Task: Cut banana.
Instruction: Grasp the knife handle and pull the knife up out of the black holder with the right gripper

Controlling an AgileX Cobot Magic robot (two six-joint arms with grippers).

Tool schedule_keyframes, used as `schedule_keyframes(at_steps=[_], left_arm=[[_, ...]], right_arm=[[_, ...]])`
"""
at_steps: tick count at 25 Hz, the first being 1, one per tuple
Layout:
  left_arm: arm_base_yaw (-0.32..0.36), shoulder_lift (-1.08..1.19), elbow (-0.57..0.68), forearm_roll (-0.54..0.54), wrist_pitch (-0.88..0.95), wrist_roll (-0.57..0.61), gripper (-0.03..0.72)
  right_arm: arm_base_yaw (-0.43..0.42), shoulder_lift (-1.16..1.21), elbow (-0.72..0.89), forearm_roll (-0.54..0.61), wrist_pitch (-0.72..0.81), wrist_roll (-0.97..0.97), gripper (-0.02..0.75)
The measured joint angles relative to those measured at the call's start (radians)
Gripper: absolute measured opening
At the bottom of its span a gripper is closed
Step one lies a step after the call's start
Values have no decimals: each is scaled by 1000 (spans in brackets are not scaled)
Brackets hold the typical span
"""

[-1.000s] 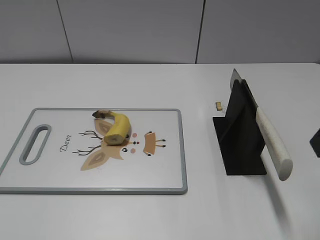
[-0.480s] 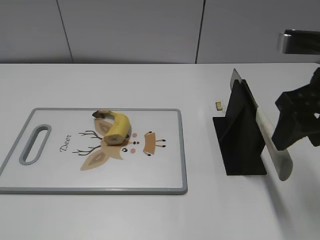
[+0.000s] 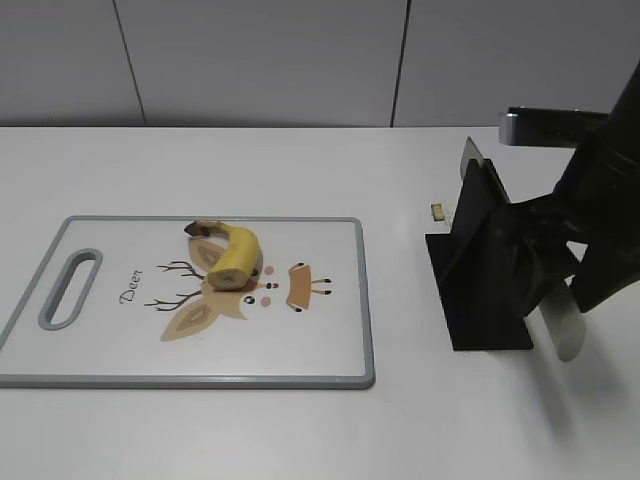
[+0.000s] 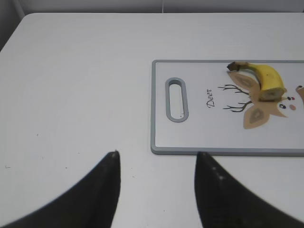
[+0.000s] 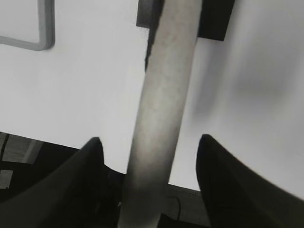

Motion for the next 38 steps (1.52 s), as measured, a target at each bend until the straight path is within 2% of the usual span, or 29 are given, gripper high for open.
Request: schedule_keyframes(at_steps=[5, 13, 20, 24, 38], left_arm=[[0, 0, 0, 0, 0, 0, 481], [0, 0, 0, 0, 0, 0, 481], [0, 0, 0, 0, 0, 0, 481], [0, 0, 0, 0, 0, 0, 481], [0, 0, 0, 1, 0, 0, 478]], right_arm=[[0, 48, 0, 1, -1, 19, 442], [2, 53, 0, 38, -1, 81, 278], [2, 56, 0, 41, -1, 105, 247], [2, 56, 0, 34, 0, 115, 173], [2, 56, 0, 33, 4, 121, 174]])
